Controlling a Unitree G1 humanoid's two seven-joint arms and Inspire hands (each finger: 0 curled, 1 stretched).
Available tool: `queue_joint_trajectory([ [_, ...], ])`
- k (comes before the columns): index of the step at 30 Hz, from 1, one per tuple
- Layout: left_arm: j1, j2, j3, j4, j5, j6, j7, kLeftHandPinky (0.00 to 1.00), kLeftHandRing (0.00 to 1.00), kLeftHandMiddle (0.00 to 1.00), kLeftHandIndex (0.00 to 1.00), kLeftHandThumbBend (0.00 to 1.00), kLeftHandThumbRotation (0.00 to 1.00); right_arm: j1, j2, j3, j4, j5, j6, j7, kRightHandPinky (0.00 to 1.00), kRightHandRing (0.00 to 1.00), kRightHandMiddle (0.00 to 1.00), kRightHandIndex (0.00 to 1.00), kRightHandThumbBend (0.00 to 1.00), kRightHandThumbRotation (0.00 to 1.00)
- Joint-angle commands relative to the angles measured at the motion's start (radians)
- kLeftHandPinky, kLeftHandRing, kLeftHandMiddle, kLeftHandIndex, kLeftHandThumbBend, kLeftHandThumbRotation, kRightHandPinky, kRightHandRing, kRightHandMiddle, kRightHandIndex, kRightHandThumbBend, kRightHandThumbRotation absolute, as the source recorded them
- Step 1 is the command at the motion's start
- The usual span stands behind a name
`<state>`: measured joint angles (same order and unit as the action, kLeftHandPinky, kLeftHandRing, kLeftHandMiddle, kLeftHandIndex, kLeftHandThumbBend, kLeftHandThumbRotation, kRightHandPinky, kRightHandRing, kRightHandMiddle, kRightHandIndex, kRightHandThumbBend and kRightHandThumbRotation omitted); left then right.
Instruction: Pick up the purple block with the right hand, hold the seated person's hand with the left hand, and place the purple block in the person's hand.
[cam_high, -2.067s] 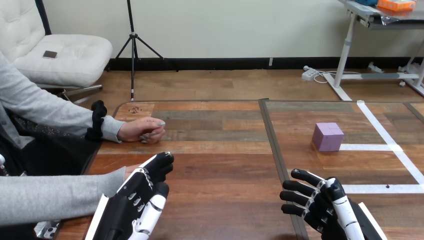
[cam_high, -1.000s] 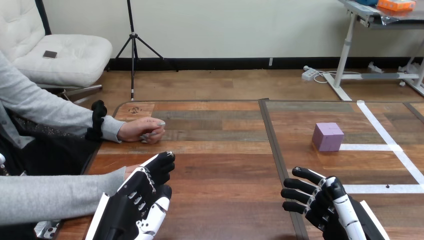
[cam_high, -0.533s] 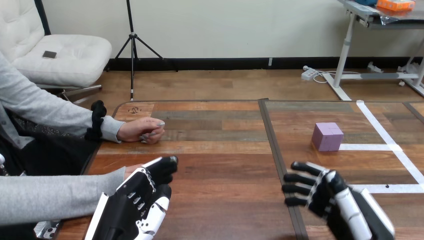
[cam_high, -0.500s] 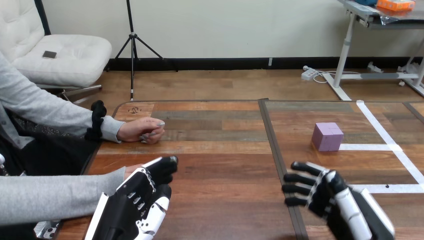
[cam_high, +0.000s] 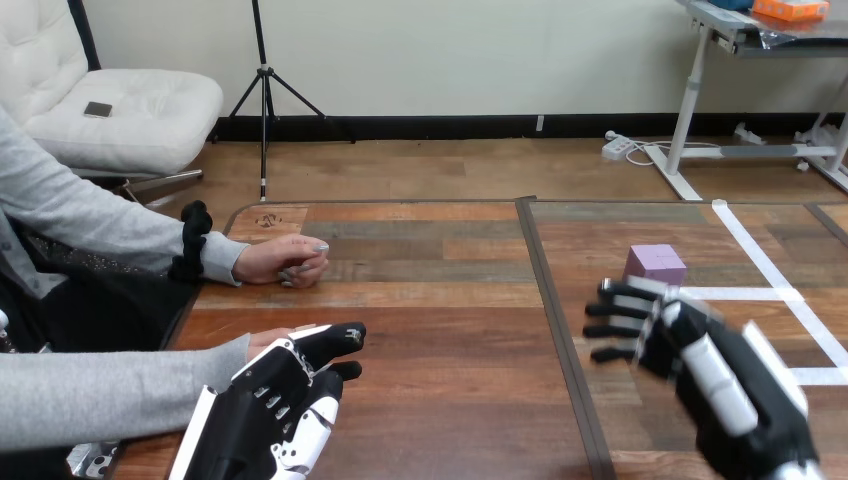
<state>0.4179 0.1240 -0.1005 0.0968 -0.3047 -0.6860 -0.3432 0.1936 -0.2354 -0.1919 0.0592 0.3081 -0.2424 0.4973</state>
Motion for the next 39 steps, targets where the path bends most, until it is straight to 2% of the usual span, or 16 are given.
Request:
queue_joint_trajectory([
  [1,-0.063,-0.044,0.011,0.01,-0.036,-0.03,-0.024,0.75,0.79,0.75,0.66,0.14,0.2,-0.112,-0.012,-0.005,0.016,-0.02,-0.048,-0.014,0.57,0.66,0.68,0.68,0.85,0.76],
  [13,-0.052,-0.039,0.019,-0.007,-0.018,-0.024,-0.017,0.74,0.78,0.74,0.66,0.04,0.16,-0.195,-0.021,-0.007,0.111,-0.044,-0.095,-0.017,0.61,0.7,0.71,0.7,0.83,0.78],
  [18,-0.054,-0.024,0.018,-0.01,-0.035,-0.014,-0.038,0.73,0.78,0.75,0.68,0.01,0.15,-0.242,-0.025,-0.011,0.183,-0.052,-0.146,-0.008,0.63,0.7,0.71,0.71,0.83,0.79],
  [22,-0.051,-0.023,0.016,-0.018,-0.054,0.004,-0.048,0.73,0.79,0.76,0.68,0.0,0.15,-0.274,-0.031,-0.012,0.229,-0.051,-0.169,0.002,0.63,0.71,0.72,0.72,0.84,0.81],
  [29,-0.049,-0.025,0.021,-0.022,-0.038,0.009,-0.04,0.73,0.79,0.77,0.7,0.0,0.14,-0.34,-0.037,-0.017,0.321,-0.079,-0.221,-0.013,0.64,0.71,0.73,0.73,0.89,0.85],
  [39,-0.043,-0.02,0.021,-0.035,-0.017,0.026,-0.027,0.73,0.79,0.77,0.7,0.0,0.13,-0.442,-0.045,-0.021,0.474,-0.121,-0.305,-0.039,0.67,0.73,0.74,0.74,0.87,0.89],
])
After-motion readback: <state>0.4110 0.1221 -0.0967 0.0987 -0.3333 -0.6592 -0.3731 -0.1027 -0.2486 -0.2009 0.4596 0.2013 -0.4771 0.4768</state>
